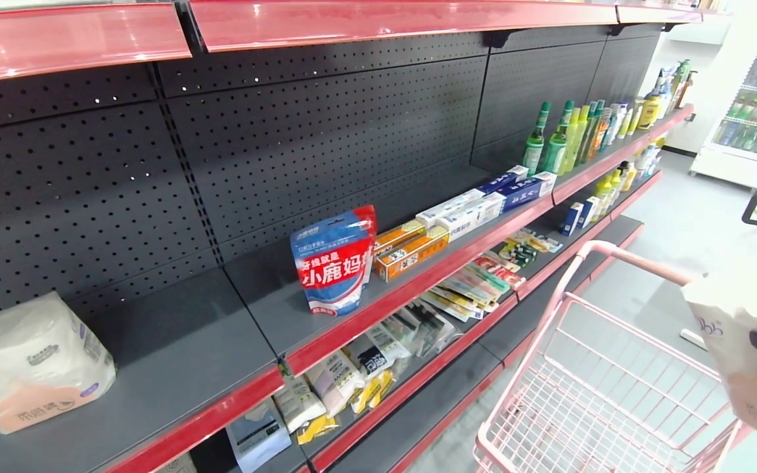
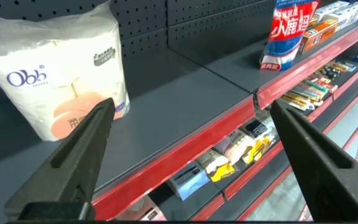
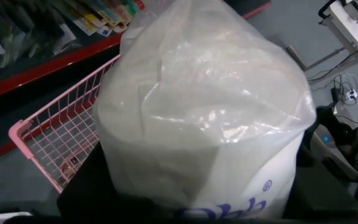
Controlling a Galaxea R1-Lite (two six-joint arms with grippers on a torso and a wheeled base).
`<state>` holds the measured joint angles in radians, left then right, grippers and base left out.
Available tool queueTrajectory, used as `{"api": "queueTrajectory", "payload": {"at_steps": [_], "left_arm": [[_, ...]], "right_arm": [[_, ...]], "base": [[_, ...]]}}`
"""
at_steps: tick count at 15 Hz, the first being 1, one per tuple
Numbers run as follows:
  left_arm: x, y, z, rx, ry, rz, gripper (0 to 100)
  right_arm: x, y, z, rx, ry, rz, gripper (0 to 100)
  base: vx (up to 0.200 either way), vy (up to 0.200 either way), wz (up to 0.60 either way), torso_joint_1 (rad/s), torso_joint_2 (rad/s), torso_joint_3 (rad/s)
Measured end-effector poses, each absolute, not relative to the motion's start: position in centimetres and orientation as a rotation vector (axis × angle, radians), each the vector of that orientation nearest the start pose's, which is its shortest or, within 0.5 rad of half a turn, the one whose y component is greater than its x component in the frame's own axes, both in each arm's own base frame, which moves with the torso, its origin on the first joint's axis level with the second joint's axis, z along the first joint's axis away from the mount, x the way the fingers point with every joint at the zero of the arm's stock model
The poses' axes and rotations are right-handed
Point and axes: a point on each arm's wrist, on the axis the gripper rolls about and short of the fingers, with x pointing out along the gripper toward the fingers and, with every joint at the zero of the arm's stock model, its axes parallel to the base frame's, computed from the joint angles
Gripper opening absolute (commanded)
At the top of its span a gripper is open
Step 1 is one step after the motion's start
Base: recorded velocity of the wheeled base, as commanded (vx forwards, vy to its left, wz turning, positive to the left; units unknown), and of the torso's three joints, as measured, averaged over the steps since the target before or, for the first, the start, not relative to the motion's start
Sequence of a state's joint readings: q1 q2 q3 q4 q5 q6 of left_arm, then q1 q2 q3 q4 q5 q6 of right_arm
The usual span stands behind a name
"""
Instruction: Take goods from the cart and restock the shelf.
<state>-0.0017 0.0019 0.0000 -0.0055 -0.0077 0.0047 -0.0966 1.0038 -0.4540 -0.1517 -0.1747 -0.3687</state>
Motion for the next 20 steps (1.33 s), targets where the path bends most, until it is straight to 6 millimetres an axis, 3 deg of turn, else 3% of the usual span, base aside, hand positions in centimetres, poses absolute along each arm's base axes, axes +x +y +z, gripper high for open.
{"api": "queueTrajectory", "payload": {"at_steps": [5,14,20], "left_arm": [[-2.3,0.0,7.6,0.005,-0.004,-0.009,100],[-2.3,0.0,7.6,0.005,-0.004,-0.009,100],[-2.3,0.0,7.6,0.005,-0.004,-0.009,100]], "right_arm": [[11.9,-1.6,17.8,-0.394,0.477,-0.183,0],[12.4,-1.6,17.7,-0.410,0.497,-0.172,0],[11.7,-1.6,17.4,-0.408,0.498,-0.186,0]], "base": [[0.000,0.000,0.00,0.015,-0.03,-0.016],[0.000,0.000,0.60,0.002,0.00,0.005],[0.000,0.000,0.60,0.006,0.00,0.004]]}}
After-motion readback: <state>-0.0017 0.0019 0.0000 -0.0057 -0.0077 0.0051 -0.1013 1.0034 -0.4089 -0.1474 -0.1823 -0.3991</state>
